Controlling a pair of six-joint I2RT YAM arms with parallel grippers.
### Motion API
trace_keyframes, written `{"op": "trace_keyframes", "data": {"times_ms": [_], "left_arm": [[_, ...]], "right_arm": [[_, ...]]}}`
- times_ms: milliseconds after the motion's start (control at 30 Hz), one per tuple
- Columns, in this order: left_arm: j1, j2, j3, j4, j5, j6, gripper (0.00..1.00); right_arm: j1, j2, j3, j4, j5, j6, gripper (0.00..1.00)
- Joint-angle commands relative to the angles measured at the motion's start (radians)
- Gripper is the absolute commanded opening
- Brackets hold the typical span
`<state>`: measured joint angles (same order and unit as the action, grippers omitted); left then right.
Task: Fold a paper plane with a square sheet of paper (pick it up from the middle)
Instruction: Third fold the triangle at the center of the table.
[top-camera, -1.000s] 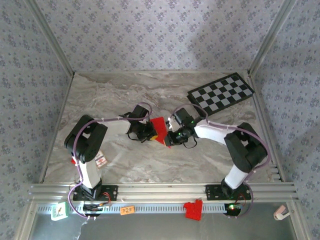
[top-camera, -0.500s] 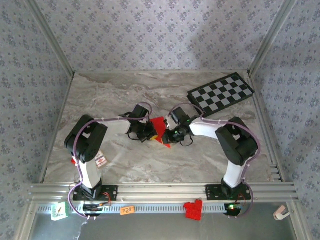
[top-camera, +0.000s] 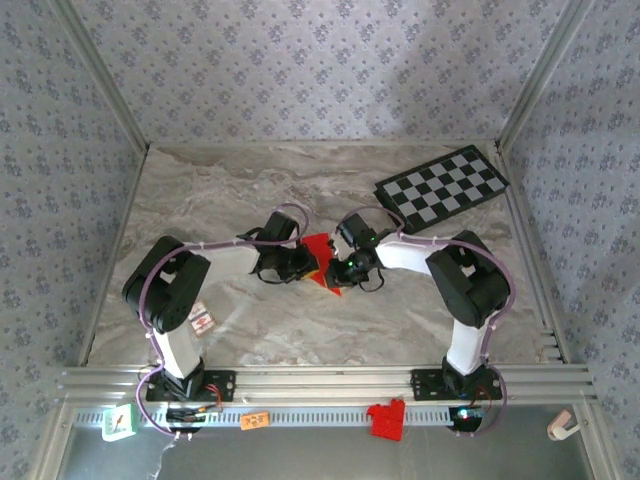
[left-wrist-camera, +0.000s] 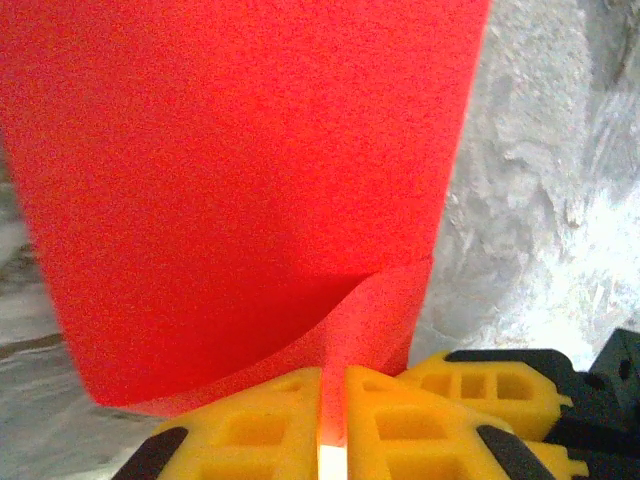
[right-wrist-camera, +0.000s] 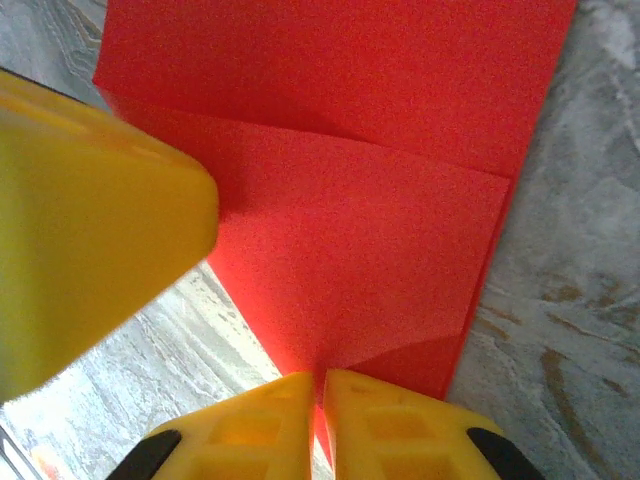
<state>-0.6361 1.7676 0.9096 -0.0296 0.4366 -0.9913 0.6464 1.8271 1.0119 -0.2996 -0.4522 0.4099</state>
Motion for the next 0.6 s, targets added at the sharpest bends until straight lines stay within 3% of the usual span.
{"op": "trace_keyframes", "data": {"times_ms": [0,233,567], "left_arm": [[-0.016,-0.003,-0.006,0.031,0.006,0.046,0.12],[-0.017,0.056,0.0,0.016,0.008,0.056,0.09],[0.012,0.066,-0.003,-0.095,-0.133,0.149,0.08]], "right_arm": [[0.004,0.05,0.005,-0.075,0.063,0.024,0.15],[0.004,0.06,0.004,-0.078,0.063,0.039,0.15],[0.003,0.07,-0.009,-0.148,0.126,0.044,0.15]]}}
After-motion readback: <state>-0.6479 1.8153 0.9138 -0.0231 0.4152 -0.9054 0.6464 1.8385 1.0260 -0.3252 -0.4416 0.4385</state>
